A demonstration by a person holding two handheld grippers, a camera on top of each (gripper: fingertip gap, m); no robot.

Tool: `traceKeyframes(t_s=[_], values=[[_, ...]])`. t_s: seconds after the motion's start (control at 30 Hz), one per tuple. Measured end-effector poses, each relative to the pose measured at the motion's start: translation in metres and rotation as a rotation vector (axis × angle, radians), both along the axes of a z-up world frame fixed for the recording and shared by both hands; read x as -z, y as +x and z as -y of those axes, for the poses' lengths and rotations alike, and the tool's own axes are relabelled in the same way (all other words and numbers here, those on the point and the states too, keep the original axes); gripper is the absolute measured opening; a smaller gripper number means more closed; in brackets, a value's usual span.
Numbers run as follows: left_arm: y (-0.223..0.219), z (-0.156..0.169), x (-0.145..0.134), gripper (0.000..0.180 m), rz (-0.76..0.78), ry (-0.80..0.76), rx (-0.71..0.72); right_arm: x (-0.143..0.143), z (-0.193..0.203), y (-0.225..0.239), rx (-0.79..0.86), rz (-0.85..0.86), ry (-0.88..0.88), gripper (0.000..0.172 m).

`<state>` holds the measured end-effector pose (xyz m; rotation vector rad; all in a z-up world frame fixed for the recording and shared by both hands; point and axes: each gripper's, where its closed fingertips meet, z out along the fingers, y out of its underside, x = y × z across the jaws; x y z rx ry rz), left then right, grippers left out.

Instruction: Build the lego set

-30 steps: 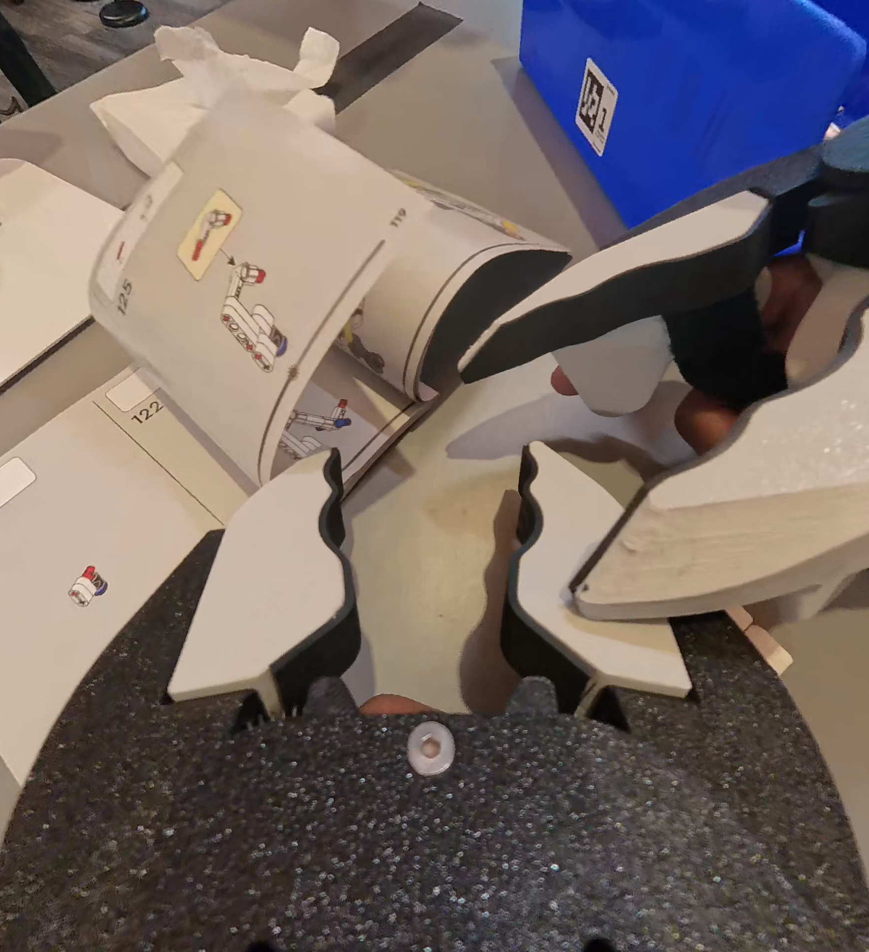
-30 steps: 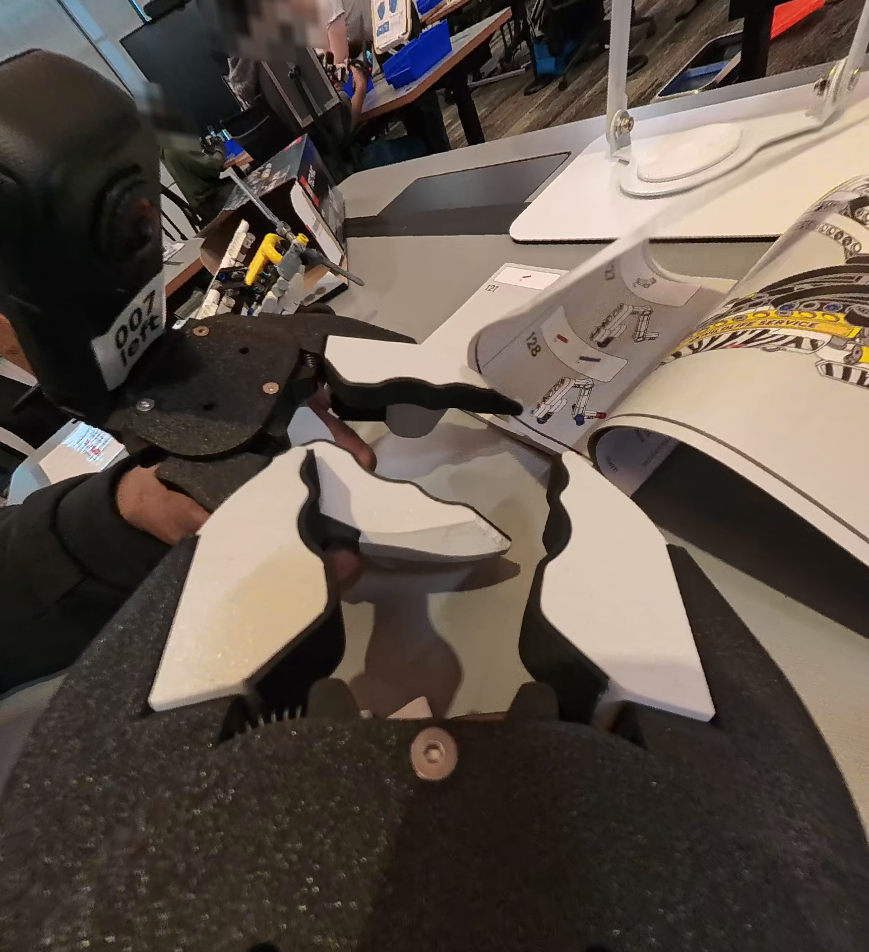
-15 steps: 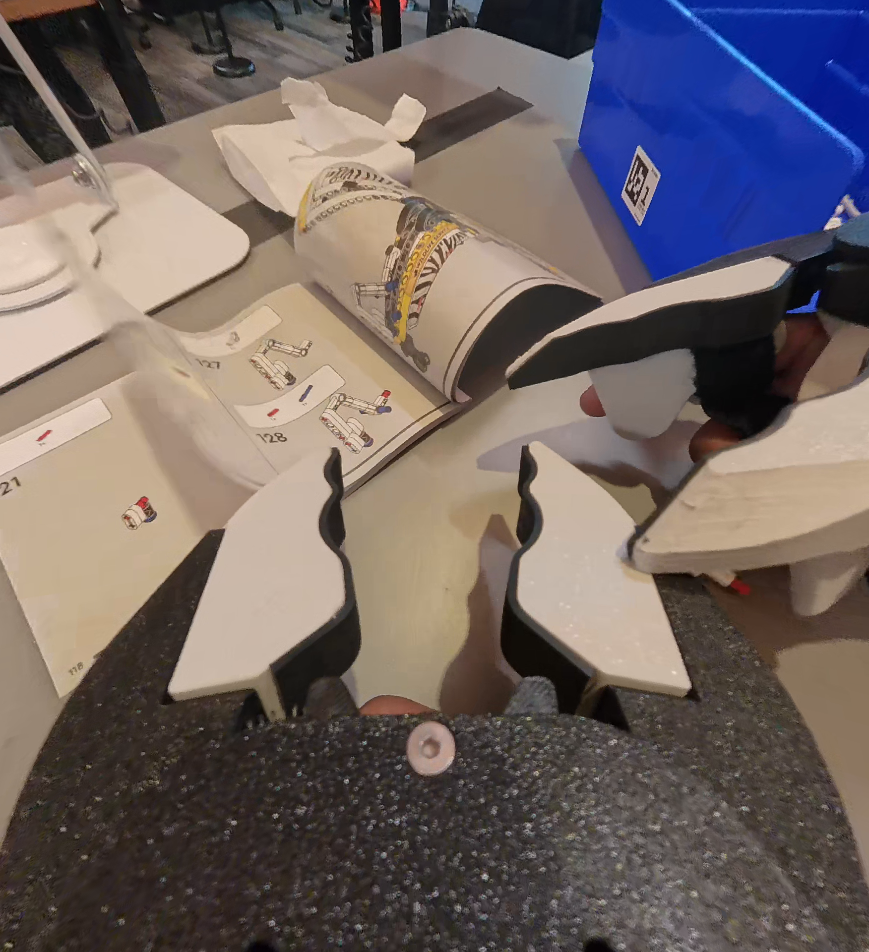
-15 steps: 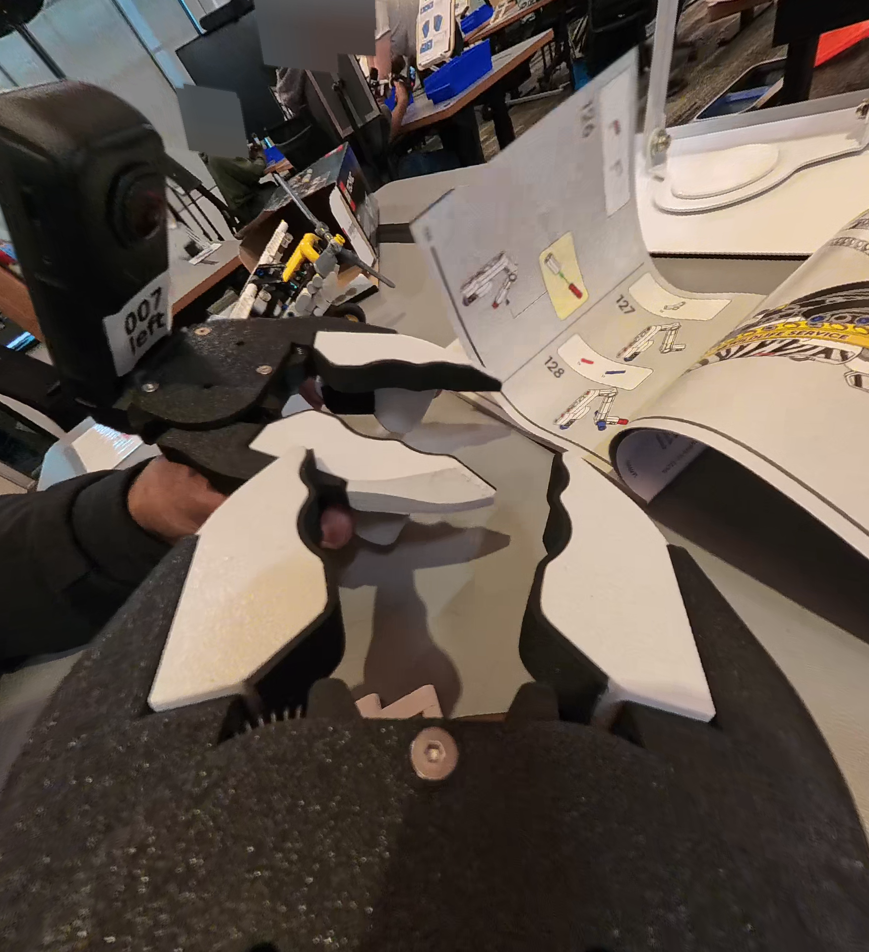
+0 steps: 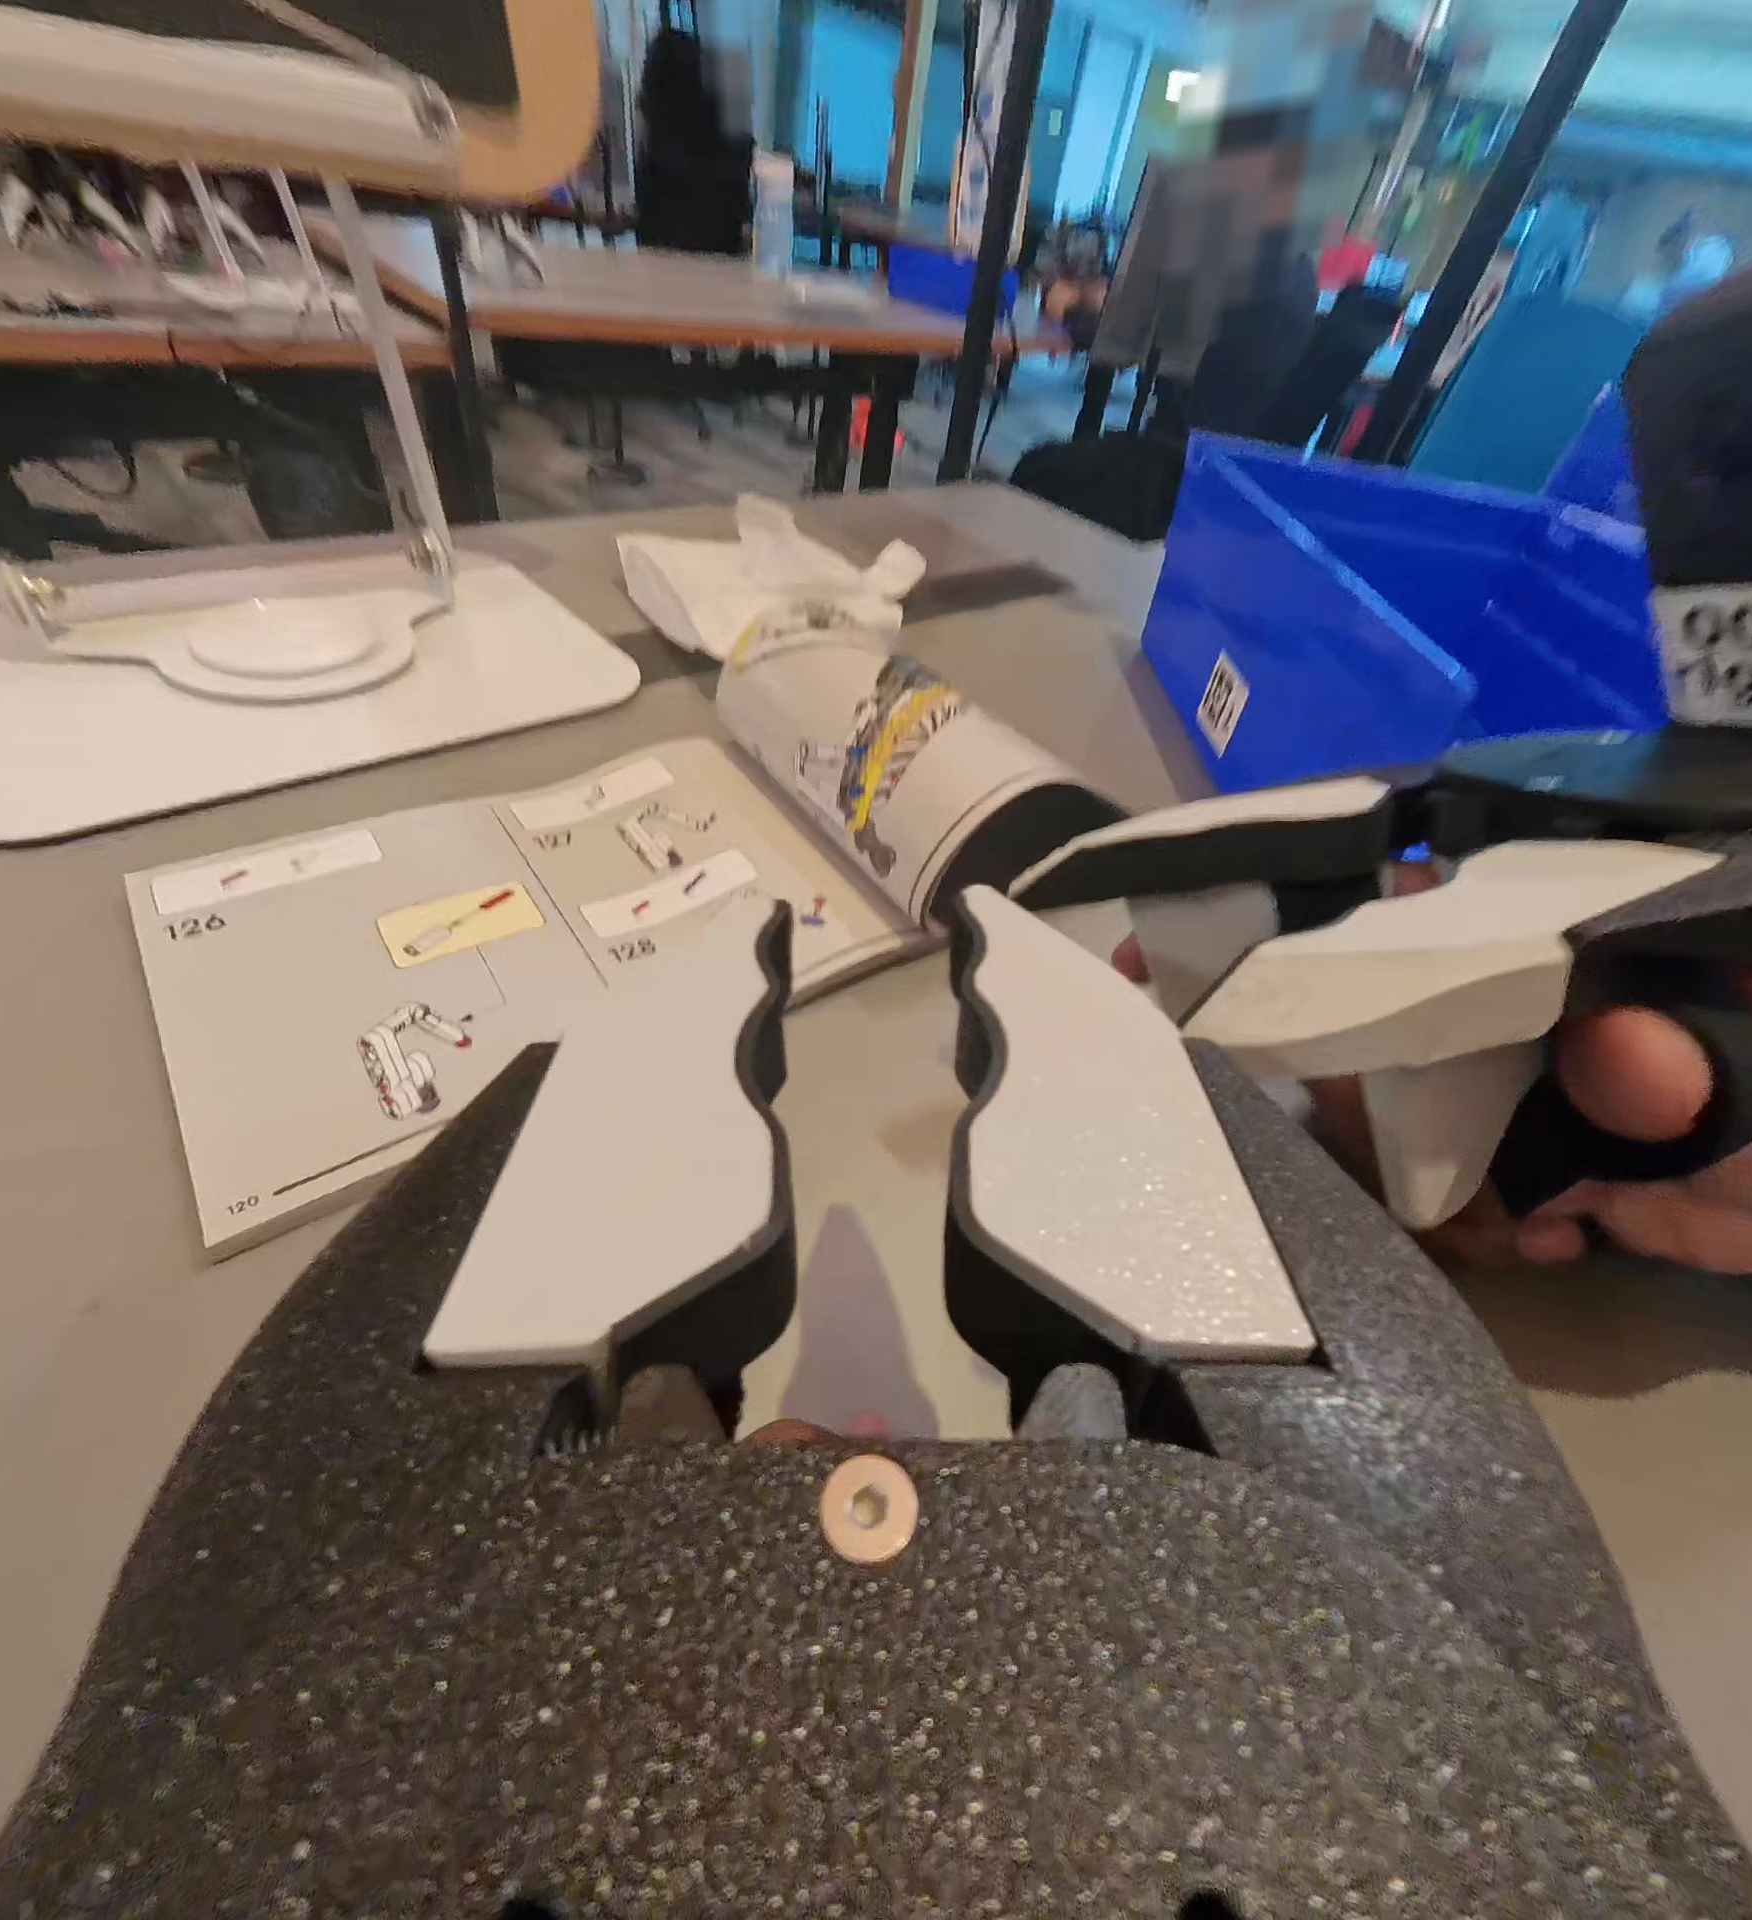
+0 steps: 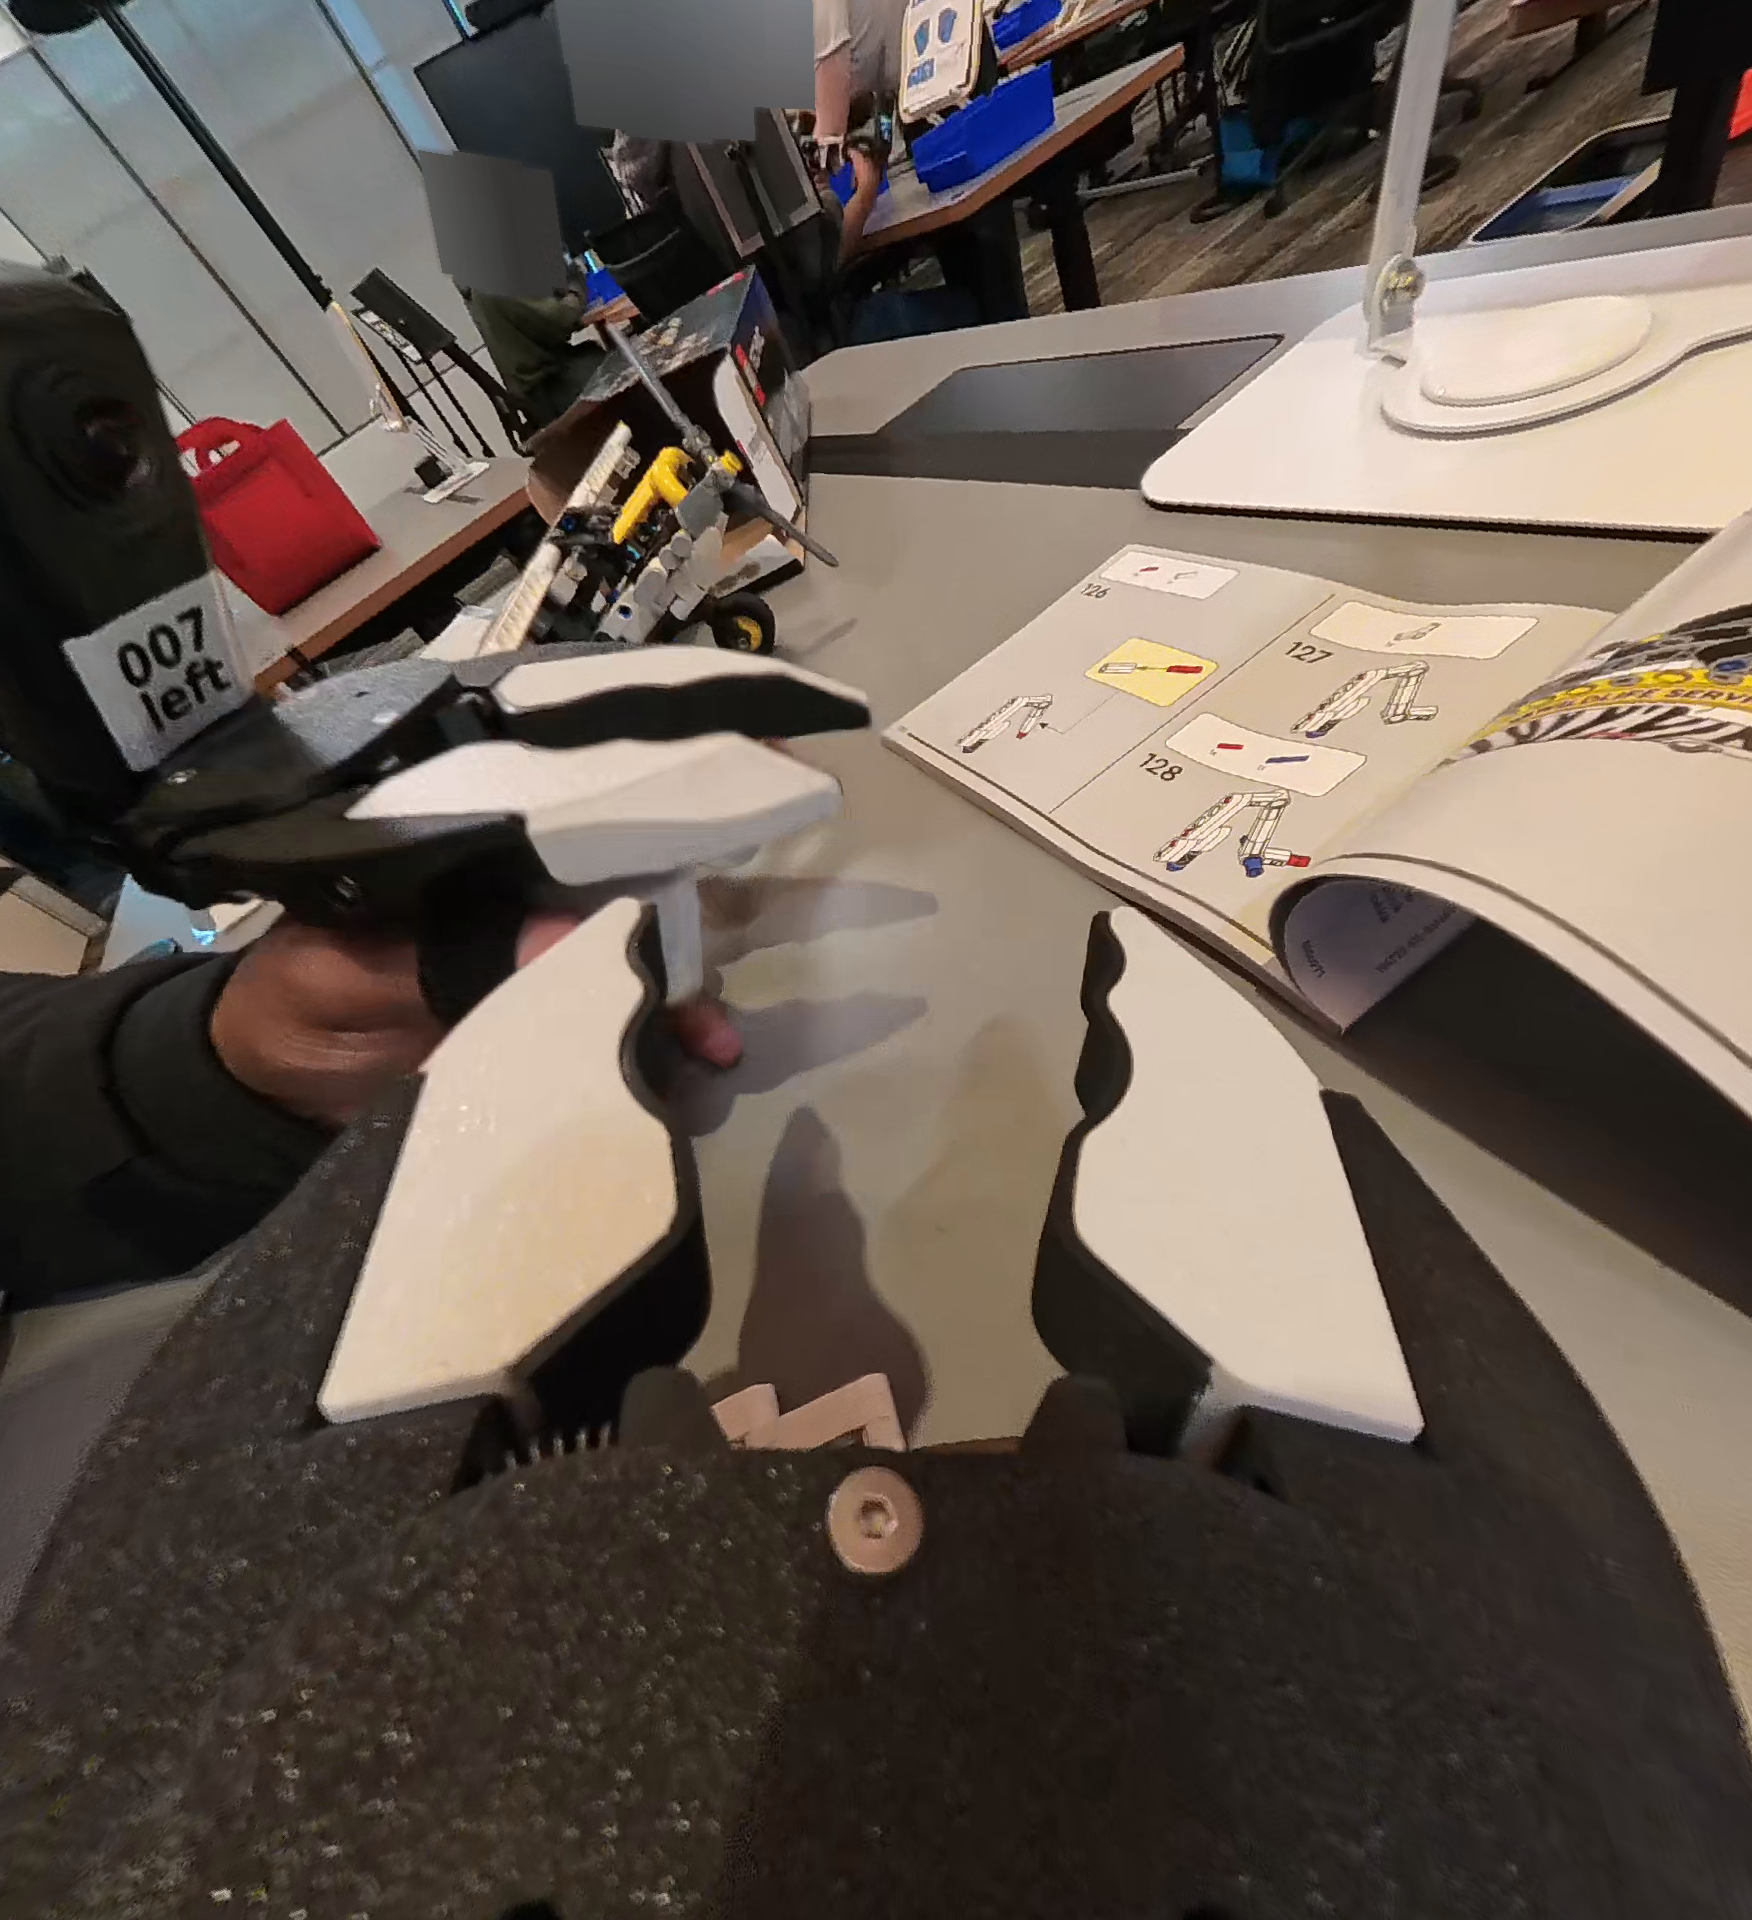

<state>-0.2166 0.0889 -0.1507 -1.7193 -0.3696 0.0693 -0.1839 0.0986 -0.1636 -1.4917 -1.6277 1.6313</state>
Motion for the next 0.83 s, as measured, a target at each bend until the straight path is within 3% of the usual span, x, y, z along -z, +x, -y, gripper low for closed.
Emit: traceKeyframes(t_s=[0.1,0.33,0.53,0.67,0.83], values=[[0.005,0.004,-0.023,0.002,-0.024,0.161,0.016,0.002,0.003,0.0,-0.008,0.002,0.026,0.077],[0.014,0.01,-0.045,0.0,-0.04,0.337,0.033,0.004,0.005,0.0,-0.018,0.012,0.032,0.076],[0.021,0.003,-0.03,0.0,-0.007,0.217,0.087,0.005,0.006,0.001,-0.027,0.018,0.04,0.075],[0.027,0.002,-0.028,0.001,-0.086,0.184,0.117,0.006,0.007,0.001,-0.033,0.021,0.043,0.075],[0.034,-0.003,-0.024,0.011,-0.082,0.164,0.171,0.007,0.009,0.001,-0.042,0.029,0.042,0.074]])
